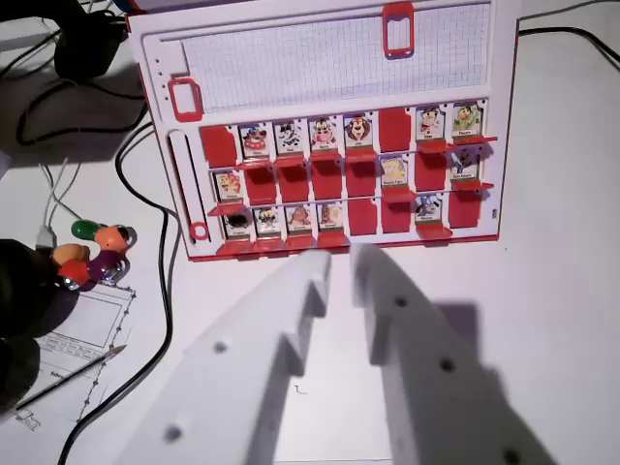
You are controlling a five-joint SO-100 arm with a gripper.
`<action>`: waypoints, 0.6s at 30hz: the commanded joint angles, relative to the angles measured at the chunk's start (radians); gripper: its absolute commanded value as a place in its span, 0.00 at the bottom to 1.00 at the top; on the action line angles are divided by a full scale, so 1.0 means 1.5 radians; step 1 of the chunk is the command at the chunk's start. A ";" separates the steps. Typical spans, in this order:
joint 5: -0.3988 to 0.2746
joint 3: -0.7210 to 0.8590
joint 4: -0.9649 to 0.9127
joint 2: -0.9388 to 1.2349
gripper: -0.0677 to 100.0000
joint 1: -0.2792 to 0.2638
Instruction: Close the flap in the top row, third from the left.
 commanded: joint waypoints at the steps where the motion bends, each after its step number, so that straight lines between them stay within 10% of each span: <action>1: 0.005 -0.066 0.000 0.009 0.02 -0.006; 18: 0.025 -0.133 0.020 -0.077 0.02 -0.010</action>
